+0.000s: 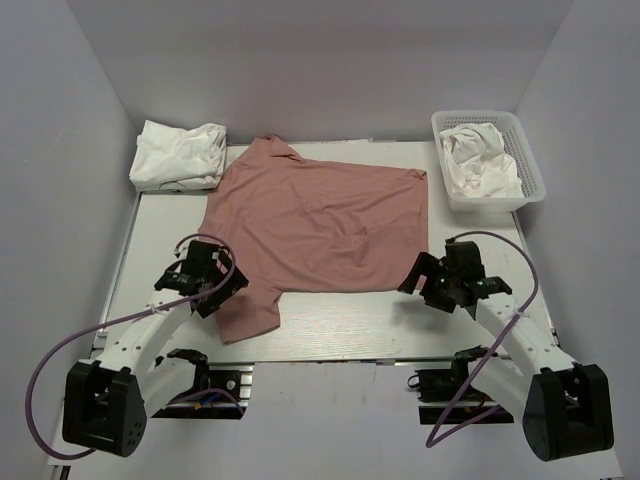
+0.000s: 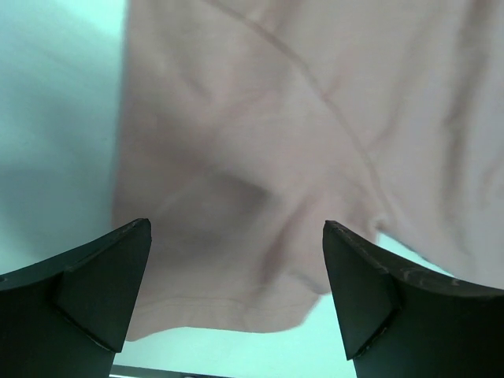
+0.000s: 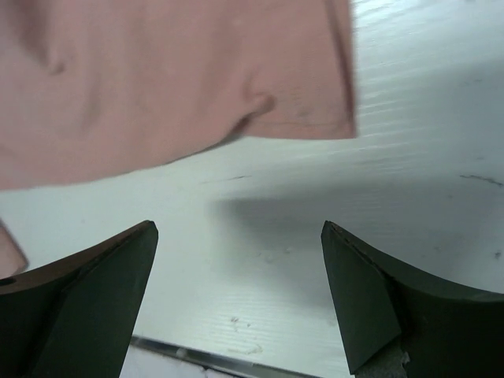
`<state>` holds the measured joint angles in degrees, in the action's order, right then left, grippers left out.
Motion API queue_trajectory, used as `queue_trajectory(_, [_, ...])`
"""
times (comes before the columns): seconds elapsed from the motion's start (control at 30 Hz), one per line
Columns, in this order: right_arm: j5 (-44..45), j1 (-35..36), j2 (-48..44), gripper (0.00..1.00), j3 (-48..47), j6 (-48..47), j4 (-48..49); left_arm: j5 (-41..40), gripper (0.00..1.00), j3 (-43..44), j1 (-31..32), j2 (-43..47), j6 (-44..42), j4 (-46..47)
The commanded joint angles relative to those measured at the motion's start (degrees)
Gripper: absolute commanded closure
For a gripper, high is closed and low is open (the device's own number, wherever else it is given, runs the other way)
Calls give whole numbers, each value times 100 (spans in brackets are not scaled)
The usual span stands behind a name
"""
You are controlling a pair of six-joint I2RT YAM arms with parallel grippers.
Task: Fold and stack the t-shirts
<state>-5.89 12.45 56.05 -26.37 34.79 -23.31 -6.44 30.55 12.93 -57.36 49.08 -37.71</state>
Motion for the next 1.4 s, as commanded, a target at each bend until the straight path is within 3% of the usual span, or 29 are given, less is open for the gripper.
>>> queue_trajectory(0.0, [-677,82,-86,10,-325,-446,125,292,0,294,26,138,-144,247])
queue_trajectory(0.13, [-431,83,238,10,-307,-464,335,345,0,426,78,86,-276,615])
queue_trajectory(0.37, [-281,65,977,10,-474,-402,1249,459,0,1022,78,-793,-610,1740])
queue_trajectory(0.67, [-202,47,1022,10,-545,-446,1302,415,0,910,26,-1997,-698,2304])
queue_trajectory(0.87, [-9,65,1469,10,-527,-403,1505,284,0,848,26,-2235,-698,2356])
queue_trajectory(1.07, [815,-23,1708,10,-519,-51,523,-6,0,786,-27,-2358,-698,2146])
queue_trajectory(1.37, [940,-409,1356,10,-369,151,-806,-454,0,786,-27,-2104,-812,1830])
